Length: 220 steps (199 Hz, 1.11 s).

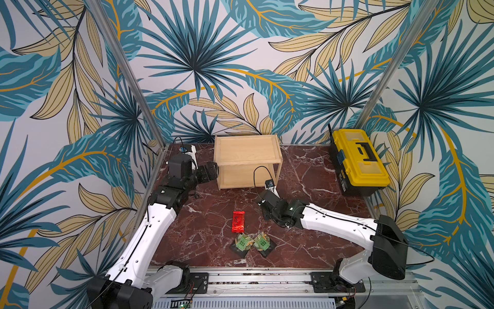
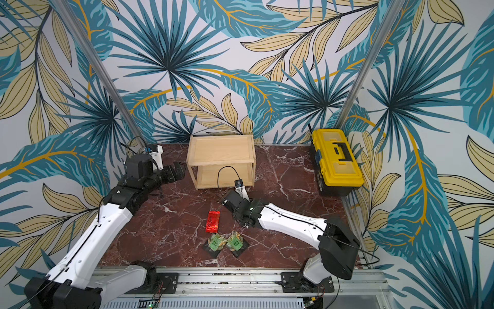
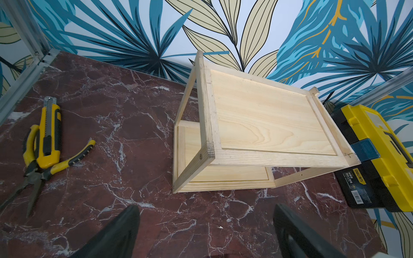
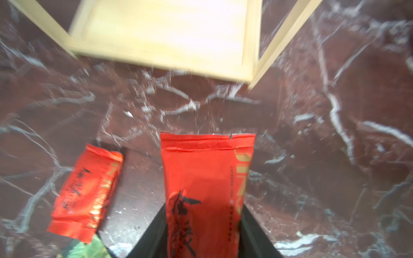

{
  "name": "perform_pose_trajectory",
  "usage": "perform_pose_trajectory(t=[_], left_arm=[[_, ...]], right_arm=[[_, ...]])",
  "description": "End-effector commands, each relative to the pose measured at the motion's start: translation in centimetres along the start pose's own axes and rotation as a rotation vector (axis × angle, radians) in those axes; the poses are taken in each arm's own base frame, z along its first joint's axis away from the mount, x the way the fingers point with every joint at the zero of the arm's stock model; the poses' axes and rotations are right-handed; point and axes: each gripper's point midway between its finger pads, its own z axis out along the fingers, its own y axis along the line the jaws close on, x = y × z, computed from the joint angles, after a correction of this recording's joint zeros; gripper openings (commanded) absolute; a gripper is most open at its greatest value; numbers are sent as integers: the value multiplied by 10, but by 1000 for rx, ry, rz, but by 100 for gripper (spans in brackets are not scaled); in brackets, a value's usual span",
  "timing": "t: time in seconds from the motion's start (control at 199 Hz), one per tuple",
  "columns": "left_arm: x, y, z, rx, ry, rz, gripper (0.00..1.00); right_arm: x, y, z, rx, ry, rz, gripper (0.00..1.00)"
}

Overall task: Place the tea bags on the shelf by color
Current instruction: Pick up the tea bag from the center of the board, then place the tea bag on the shelf.

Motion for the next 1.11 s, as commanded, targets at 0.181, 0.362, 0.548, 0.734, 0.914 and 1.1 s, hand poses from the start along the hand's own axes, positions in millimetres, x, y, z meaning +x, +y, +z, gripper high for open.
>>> perform_pose_trajectory(t=[0.181, 0.362, 0.548, 0.734, 0.914, 1.1], left_arm=[[-25, -11, -16, 17, -66, 21, 98], [-28, -14, -14, 29, -74, 22, 99], [-29, -14, -7, 26, -70, 30, 99], [-25, -12, -4, 26, -62, 36, 99], [-22, -9, 0, 16, -57, 37, 99], [-20, -8, 4, 15, -49, 39, 99]], right_arm=[[-98, -25, -48, 34, -149, -52, 48], [-159, -36, -29, 58, -166, -70, 48], [-201, -41, 9, 87, -169, -95, 48], [-221, -43, 44, 112, -164, -101, 48], [-225, -39, 64, 102, -152, -93, 48], [-223, -43, 77, 131, -141, -84, 49]])
